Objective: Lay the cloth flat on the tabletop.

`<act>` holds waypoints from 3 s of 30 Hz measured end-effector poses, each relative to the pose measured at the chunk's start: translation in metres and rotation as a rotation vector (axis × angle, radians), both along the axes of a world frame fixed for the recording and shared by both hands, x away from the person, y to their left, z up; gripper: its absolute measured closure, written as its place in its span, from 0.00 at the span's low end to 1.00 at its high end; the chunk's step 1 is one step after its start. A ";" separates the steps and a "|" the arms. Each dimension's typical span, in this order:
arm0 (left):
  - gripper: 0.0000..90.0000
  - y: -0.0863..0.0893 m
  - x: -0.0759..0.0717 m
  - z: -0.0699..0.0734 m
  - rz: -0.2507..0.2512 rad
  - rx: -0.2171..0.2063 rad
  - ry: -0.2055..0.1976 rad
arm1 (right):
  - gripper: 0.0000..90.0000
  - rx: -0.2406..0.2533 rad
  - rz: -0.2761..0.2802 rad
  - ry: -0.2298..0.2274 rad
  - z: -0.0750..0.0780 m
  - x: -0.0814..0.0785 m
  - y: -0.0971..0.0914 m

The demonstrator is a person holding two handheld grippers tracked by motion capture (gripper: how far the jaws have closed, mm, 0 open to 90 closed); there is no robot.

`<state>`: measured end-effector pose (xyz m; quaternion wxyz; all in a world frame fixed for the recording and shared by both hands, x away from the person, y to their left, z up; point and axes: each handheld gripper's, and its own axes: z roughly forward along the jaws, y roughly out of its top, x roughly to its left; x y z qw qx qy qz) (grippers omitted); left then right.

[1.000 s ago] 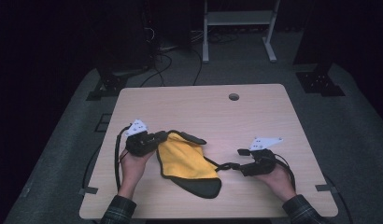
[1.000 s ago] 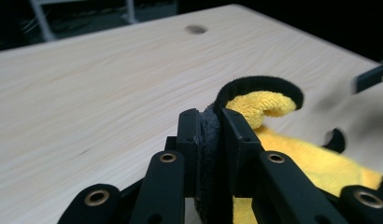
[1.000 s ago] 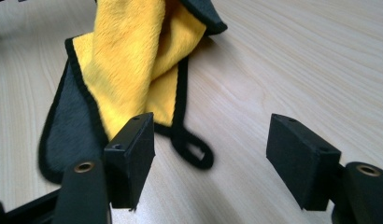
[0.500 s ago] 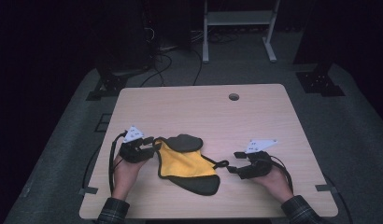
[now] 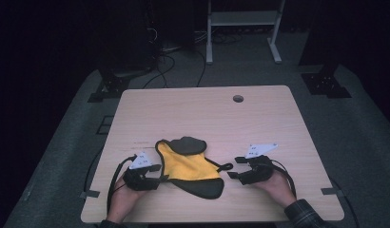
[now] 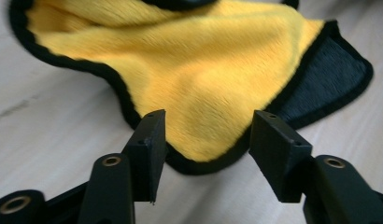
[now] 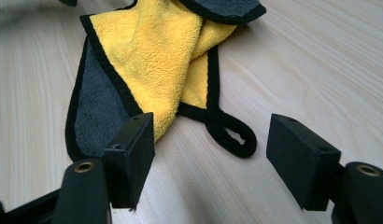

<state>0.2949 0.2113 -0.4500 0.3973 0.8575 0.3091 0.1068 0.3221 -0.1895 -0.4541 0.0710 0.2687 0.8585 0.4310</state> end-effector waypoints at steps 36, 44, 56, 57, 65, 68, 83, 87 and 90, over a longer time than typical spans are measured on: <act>0.95 0.021 0.006 0.027 0.022 -0.123 -0.073 | 0.94 -0.059 -0.013 0.034 -0.020 0.025 0.005; 0.95 0.034 0.012 0.028 0.072 -0.138 -0.086 | 0.96 -0.063 -0.064 0.024 -0.009 0.030 -0.014; 0.94 0.058 0.038 0.015 0.176 -0.113 -0.063 | 0.96 -0.072 -0.273 -0.008 0.002 0.045 -0.080; 0.94 0.060 0.040 0.014 0.183 -0.104 -0.063 | 0.96 -0.069 -0.291 -0.007 0.002 0.046 -0.087; 0.95 0.071 0.064 0.006 0.252 -0.053 -0.066 | 0.97 -0.076 -0.413 -0.017 0.004 0.049 -0.126; 0.95 0.076 0.075 0.003 0.267 -0.042 -0.061 | 0.97 -0.096 -0.457 -0.019 0.004 0.048 -0.138; 0.63 0.038 0.053 0.020 0.181 -0.011 -0.118 | 0.71 -0.093 -0.437 -0.062 0.004 0.042 -0.139; 0.63 0.013 0.033 0.016 0.067 -0.037 -0.079 | 0.70 -0.083 -0.416 -0.074 0.005 0.042 -0.136; 0.62 -0.008 0.019 0.011 -0.015 -0.041 -0.049 | 0.68 -0.087 -0.402 -0.069 0.003 0.044 -0.133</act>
